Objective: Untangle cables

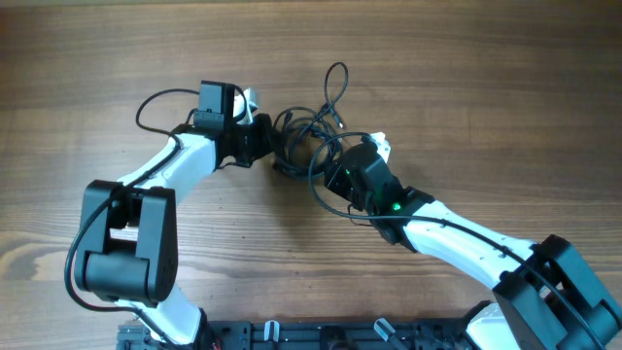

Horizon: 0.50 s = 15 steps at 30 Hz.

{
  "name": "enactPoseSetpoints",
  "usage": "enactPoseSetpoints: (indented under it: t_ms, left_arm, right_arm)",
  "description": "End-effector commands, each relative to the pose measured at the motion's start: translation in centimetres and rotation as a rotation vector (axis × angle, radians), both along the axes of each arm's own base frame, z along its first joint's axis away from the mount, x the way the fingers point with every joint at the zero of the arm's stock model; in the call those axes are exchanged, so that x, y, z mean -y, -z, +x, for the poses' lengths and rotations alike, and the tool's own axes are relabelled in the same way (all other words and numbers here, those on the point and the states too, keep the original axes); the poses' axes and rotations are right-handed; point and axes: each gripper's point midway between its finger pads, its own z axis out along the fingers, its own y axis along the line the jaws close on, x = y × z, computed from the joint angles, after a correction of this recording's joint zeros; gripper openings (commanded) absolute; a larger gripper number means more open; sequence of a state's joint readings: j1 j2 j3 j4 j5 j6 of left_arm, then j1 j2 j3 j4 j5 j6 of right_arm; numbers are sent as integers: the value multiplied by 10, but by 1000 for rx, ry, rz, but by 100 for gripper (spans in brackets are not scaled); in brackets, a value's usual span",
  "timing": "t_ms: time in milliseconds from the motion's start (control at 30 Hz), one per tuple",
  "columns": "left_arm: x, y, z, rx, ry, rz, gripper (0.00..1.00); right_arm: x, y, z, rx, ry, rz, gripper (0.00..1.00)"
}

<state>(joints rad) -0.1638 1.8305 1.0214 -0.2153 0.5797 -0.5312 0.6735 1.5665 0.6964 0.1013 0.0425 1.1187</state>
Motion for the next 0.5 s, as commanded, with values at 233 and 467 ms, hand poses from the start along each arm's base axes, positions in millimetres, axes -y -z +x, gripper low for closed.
enactPoseSetpoints:
  t_ms: [233,467]
  left_arm:
    - [30,-29,5,62,47,-79,4]
    - [33,-28,2,54,55,-78,4]
  right_arm:
    - [5,-6,14,66,40,-29,29]
    - [10,-4,18,75,64,-47,29]
